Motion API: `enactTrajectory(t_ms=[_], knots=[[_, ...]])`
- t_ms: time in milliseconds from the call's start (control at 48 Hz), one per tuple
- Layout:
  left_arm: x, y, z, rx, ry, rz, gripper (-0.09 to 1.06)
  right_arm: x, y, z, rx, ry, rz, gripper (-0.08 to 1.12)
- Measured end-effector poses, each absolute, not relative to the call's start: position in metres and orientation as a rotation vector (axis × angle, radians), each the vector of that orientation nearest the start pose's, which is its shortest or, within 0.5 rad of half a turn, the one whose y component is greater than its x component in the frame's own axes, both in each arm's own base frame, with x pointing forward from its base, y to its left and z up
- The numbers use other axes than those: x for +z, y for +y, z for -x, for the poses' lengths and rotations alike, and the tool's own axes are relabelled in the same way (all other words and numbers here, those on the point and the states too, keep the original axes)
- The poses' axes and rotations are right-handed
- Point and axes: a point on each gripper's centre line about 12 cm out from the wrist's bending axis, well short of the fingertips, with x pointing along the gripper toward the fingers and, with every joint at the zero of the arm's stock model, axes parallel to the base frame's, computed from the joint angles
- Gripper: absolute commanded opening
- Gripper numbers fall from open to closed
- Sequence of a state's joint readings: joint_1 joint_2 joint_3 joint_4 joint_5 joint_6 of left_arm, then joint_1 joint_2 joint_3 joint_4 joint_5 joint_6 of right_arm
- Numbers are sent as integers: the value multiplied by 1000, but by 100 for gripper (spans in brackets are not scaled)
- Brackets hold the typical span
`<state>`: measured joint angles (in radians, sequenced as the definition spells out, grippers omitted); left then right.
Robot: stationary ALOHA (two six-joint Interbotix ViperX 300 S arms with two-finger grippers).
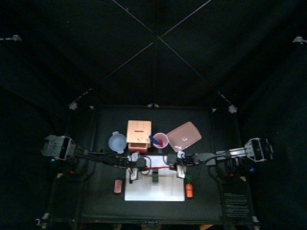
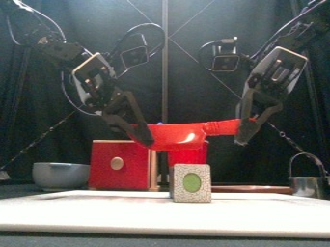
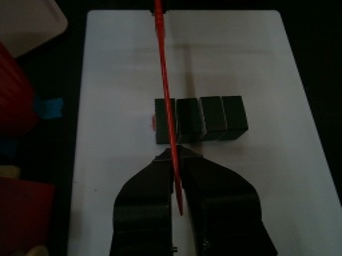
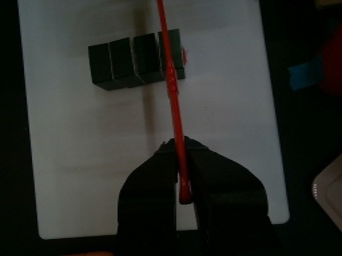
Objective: Place sushi on board then cut the sushi with the knife then place the pieces on the plate
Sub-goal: Cut the sushi into 4 pieces
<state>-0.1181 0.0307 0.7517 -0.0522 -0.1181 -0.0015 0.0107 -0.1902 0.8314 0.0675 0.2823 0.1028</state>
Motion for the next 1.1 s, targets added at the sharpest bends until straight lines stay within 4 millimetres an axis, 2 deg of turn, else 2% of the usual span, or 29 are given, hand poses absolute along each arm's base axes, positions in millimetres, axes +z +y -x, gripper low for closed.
enactTrajectory(t_ms=[333,1104], knots=[[130,-46,-380,-96,687,-1,44,153,9,-313,-50,945,-180,34],[126,-46,-382,-96,696,-2,44,145,9,-313,-54,971,-187,34]])
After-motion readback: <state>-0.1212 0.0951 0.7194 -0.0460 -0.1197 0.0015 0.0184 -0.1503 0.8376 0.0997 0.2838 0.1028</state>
